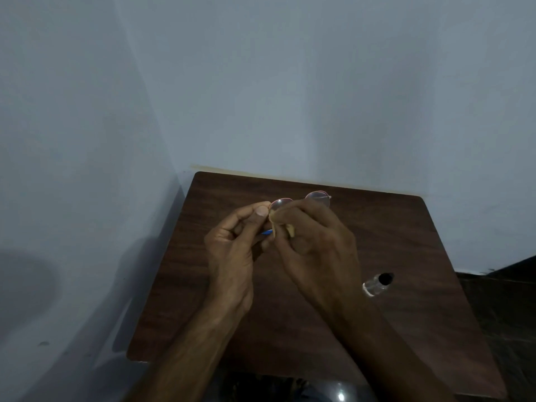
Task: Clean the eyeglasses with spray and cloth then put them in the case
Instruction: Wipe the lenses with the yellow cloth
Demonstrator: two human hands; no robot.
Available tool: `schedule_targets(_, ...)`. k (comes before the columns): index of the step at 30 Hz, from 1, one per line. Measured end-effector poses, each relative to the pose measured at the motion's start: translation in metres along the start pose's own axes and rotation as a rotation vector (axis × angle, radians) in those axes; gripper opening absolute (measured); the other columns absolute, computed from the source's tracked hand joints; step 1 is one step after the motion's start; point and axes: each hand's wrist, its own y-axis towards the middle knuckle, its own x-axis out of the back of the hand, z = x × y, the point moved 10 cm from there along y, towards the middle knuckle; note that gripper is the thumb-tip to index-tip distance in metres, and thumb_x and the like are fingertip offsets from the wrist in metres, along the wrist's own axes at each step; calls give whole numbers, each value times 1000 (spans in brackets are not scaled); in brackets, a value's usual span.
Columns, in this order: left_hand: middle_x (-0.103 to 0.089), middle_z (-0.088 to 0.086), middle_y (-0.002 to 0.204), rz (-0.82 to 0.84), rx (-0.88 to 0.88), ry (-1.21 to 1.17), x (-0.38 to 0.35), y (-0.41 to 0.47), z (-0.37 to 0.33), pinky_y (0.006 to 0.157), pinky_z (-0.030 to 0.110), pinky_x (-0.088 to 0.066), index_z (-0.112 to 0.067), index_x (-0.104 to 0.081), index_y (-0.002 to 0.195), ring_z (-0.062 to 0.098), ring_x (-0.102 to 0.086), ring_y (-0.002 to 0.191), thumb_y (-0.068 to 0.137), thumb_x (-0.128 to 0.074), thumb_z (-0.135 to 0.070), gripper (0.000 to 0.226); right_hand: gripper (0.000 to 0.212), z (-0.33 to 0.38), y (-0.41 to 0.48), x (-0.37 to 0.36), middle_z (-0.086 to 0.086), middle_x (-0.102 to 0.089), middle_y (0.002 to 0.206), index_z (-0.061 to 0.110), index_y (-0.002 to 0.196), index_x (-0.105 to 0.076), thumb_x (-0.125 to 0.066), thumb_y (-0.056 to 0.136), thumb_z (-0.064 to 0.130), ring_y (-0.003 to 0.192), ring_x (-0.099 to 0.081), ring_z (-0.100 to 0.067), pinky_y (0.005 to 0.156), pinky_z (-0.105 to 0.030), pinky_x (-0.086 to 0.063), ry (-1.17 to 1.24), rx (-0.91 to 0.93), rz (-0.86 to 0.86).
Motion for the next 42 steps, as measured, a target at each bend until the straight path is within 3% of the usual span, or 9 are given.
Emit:
schedule_targets(5, -80, 12, 98, 0, -5, -20, -1, 3, -2, 76, 32, -65, -5, -78, 108, 20, -77, 90, 97, -69, -10, 15, 9, -21, 14, 10, 1, -70, 106, 12, 98, -75, -73, 90, 7, 93, -65, -17, 76, -35, -55, -13, -70, -90)
schedule_targets(10, -81, 10, 103, -19, 1, -12, 1, 7, -1, 70, 29, -61, -8, -79, 109, 22, -76, 92, 97, -70, -12, 16, 16, 4, 1, -8, -3, -71, 111, 12, 103, -76, -77, 88, 8, 95, -66, -17, 80, -33, -57, -6, 30, 15)
schedule_targets(15, -80, 11, 98, -15, 9, -49, 4, 9, -2, 76, 31, -65, -6, -78, 108, 21, -77, 90, 96, -69, -9, 16, 10, -23, 13, 2, 1, -69, 106, 13, 98, -74, -74, 89, 7, 93, -64, -16, 75, -37, -56, -29, -56, -67)
schedule_targets(20, -80, 12, 105, -17, 0, -23, 3, 8, -3, 68, 28, -61, -8, -79, 107, 24, -76, 95, 96, -70, -13, 15, 13, 8, 11, -6, -3, -71, 110, 11, 103, -76, -75, 90, 9, 96, -66, -18, 80, -34, -57, 10, 63, -7)
schedule_targets(25, -78, 14, 100, 11, -37, -38, 0, 9, -7, 75, 30, -63, -3, -77, 106, 26, -76, 96, 95, -69, -9, 15, 7, -26, 21, 4, 0, -69, 104, 12, 98, -75, -72, 92, 9, 92, -64, -16, 76, -38, -57, -1, -56, -87)
schedule_targets(29, -79, 12, 100, -1, -29, -30, 1, 7, -6, 69, 25, -61, -9, -80, 101, 22, -76, 93, 95, -70, -10, 11, 7, -5, 21, -3, 2, -71, 105, 13, 99, -77, -73, 93, 12, 96, -66, -15, 80, -34, -56, 56, 13, -31)
schedule_targets(32, -80, 11, 99, 5, -24, -21, -2, 7, -5, 71, 26, -62, -7, -79, 103, 20, -77, 92, 96, -69, -9, 12, 5, -16, 25, 3, 4, -71, 102, 14, 96, -77, -73, 93, 13, 93, -66, -14, 76, -35, -56, 42, -45, -97)
schedule_targets(37, -80, 11, 106, -35, -30, 17, 2, 8, -4, 71, 30, -61, -8, -79, 110, 27, -77, 99, 96, -70, -14, 17, 14, -1, 13, -8, -1, -72, 109, 12, 102, -77, -79, 88, 10, 97, -67, -15, 82, -33, -58, 75, 33, -20)
schedule_targets(42, -79, 16, 105, -46, -7, -55, 2, 12, -5, 73, 28, -64, -5, -78, 109, 22, -77, 91, 96, -70, -10, 16, 11, -28, 15, 1, 1, -70, 106, 14, 100, -75, -74, 89, 12, 96, -66, -15, 78, -36, -58, 31, -37, -66)
